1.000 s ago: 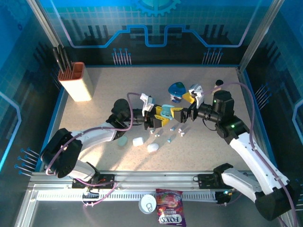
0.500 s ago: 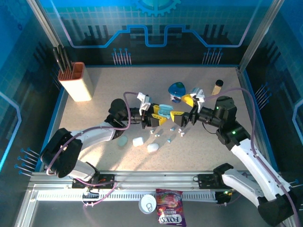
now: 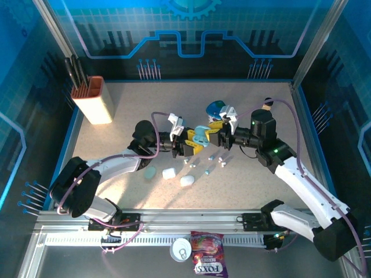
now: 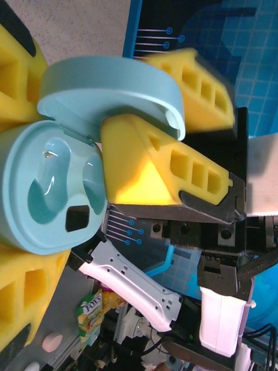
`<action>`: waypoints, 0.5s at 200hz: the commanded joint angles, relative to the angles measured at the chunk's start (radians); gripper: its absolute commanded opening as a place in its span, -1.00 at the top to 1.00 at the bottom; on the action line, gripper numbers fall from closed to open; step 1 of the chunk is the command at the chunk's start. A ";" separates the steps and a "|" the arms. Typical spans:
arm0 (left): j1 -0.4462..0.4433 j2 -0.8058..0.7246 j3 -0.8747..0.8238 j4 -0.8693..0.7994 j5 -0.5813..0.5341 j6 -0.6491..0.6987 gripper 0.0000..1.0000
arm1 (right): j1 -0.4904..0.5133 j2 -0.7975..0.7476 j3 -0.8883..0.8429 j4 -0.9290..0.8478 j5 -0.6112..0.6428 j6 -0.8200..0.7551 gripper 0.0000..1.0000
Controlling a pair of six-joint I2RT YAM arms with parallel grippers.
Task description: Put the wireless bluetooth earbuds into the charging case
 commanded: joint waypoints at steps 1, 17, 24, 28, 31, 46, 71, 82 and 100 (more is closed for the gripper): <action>0.000 -0.005 0.003 0.026 0.070 0.000 0.35 | -0.001 -0.002 0.025 0.032 -0.026 -0.013 0.65; 0.000 -0.001 0.003 0.027 0.058 -0.006 0.35 | 0.000 -0.012 0.020 0.034 -0.011 -0.009 0.98; 0.000 0.001 0.003 0.031 0.055 -0.006 0.35 | -0.001 -0.017 0.019 0.035 -0.011 -0.010 1.00; 0.000 0.001 0.003 0.031 0.054 -0.008 0.34 | 0.000 -0.018 0.019 0.036 -0.012 -0.009 1.00; 0.000 0.002 0.005 0.032 0.054 -0.009 0.33 | 0.000 -0.020 0.019 0.036 -0.012 -0.009 1.00; 0.000 0.004 0.006 0.034 0.049 -0.011 0.16 | 0.002 -0.026 0.016 0.044 -0.004 -0.003 1.00; 0.001 0.005 0.003 0.031 0.021 -0.018 -0.08 | 0.013 -0.038 0.008 0.062 0.049 -0.002 1.00; -0.001 0.009 -0.002 0.035 -0.008 -0.024 -0.15 | 0.015 -0.044 -0.001 0.076 0.077 0.001 1.00; 0.000 0.018 -0.003 0.050 -0.025 -0.041 -0.24 | 0.018 -0.050 -0.009 0.100 0.118 0.004 1.00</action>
